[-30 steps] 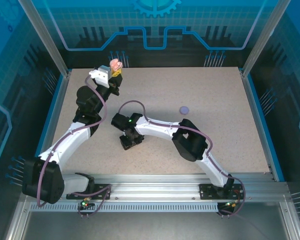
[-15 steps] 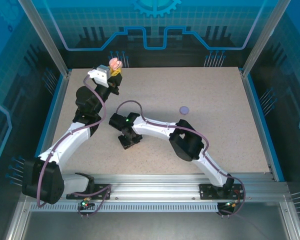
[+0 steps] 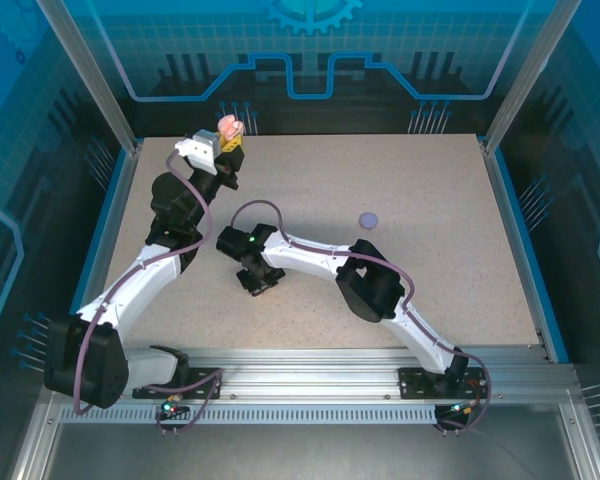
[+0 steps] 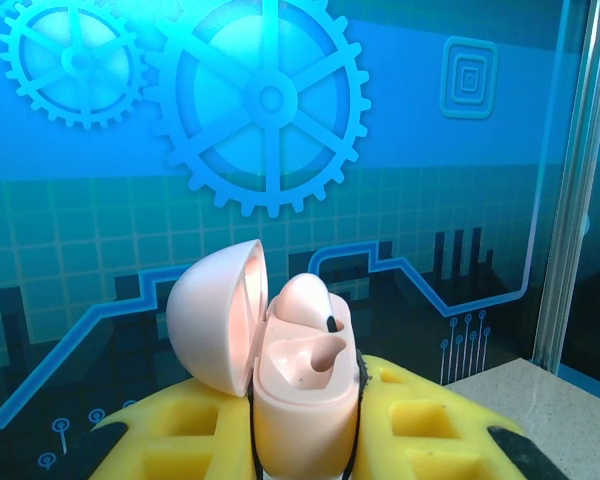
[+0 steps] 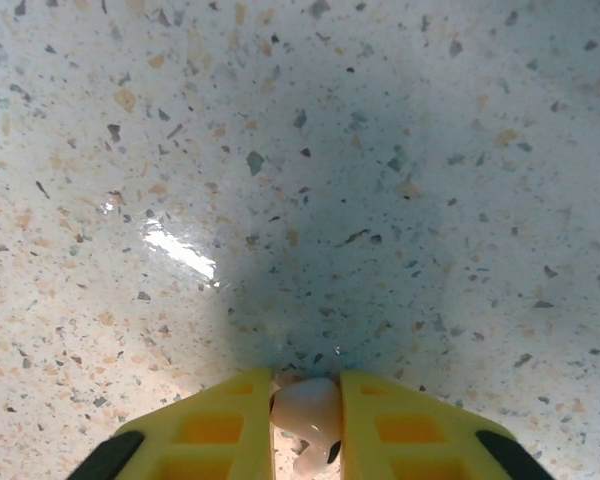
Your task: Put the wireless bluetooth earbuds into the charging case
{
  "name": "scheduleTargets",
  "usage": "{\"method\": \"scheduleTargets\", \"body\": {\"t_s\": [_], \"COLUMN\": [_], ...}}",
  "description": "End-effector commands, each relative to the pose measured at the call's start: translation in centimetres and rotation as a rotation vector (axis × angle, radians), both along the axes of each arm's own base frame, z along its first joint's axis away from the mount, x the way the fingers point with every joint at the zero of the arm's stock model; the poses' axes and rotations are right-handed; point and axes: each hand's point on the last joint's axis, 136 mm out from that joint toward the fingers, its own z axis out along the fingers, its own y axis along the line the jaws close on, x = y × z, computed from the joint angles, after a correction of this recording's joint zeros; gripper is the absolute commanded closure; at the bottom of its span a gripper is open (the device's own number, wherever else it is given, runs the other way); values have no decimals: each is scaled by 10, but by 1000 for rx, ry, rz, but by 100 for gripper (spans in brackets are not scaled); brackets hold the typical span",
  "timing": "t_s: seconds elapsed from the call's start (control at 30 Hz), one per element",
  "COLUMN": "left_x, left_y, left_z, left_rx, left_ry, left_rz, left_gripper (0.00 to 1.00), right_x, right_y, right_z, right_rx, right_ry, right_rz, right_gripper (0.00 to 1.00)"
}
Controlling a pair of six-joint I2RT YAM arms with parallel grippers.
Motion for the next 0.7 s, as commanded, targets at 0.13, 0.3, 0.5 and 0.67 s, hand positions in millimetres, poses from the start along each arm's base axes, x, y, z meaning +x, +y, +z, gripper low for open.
{"method": "scheduleTargets", "body": {"t_s": [0.13, 0.3, 0.5, 0.67], "left_x": [-6, -9, -15, -26], "left_y": [5, 4, -2, -15], "left_z": [16, 16, 16, 21], "left_rx": [-40, -41, -35, -25], "left_ry": [-45, -42, -49, -69], "left_rz": [-6, -14, -59, -129], "left_gripper": [100, 100, 100, 100], "right_x": [-9, -5, 7, 26], "right_y": [-1, -16, -51, -93], "right_z": [1, 22, 50, 94], "right_rx": [-9, 22, 36, 76], "right_ry": [-17, -60, -138, -241], "right_rz": [13, -24, -84, -166], "right_gripper": [88, 89, 90, 90]}}
